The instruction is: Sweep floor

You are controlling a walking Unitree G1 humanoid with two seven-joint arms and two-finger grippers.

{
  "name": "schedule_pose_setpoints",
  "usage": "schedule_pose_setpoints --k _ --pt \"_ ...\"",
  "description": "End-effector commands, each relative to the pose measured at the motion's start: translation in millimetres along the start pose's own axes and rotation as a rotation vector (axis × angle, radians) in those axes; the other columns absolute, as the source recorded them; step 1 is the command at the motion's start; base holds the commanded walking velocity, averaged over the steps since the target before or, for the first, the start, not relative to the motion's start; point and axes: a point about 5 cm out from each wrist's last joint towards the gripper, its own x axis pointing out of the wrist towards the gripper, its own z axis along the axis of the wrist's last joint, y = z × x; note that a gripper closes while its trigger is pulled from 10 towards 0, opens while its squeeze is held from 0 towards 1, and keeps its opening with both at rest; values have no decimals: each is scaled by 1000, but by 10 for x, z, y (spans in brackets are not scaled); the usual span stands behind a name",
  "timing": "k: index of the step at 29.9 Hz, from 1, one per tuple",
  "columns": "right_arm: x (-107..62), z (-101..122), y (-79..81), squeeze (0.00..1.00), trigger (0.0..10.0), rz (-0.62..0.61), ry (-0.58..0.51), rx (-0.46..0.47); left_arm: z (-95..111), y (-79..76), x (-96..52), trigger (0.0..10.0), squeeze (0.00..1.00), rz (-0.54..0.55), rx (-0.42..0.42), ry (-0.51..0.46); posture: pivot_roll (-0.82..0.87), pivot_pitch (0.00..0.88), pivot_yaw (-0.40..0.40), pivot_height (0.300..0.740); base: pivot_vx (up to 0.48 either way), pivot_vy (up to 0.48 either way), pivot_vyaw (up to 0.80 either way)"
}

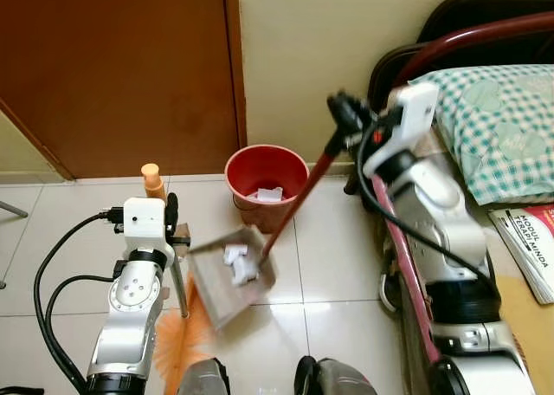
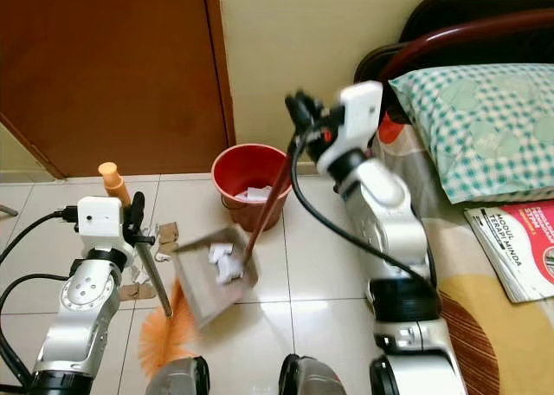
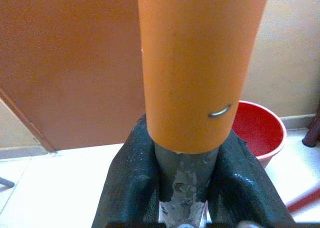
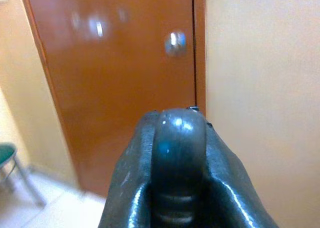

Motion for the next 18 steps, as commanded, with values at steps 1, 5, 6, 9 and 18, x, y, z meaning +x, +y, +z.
schedule_pose_setpoints --k 1,5,6,9,18 --pt "81 286 0 0 10000 -5 -143 -53 -69 -2 -20 10000 0 9 27 28 5 118 -51 740 0 0 0" --pt "217 465 39 0 10000 -11 -216 -138 -77 -59 3 10000 0 6 19 28 1 111 -51 740 0 0 0" --pt "273 534 62 0 10000 -14 -248 -170 -72 -81 14 10000 0 3 16 26 2 109 -51 740 0 0 0" --pt "348 629 82 0 10000 -32 -295 -240 -66 -97 28 10000 0 1 13 24 2 107 -52 740 0 0 0" --pt "589 712 251 0 10000 -62 -402 -490 -61 -128 62 10000 0 1 0 22 9 101 -56 740 0 0 0"
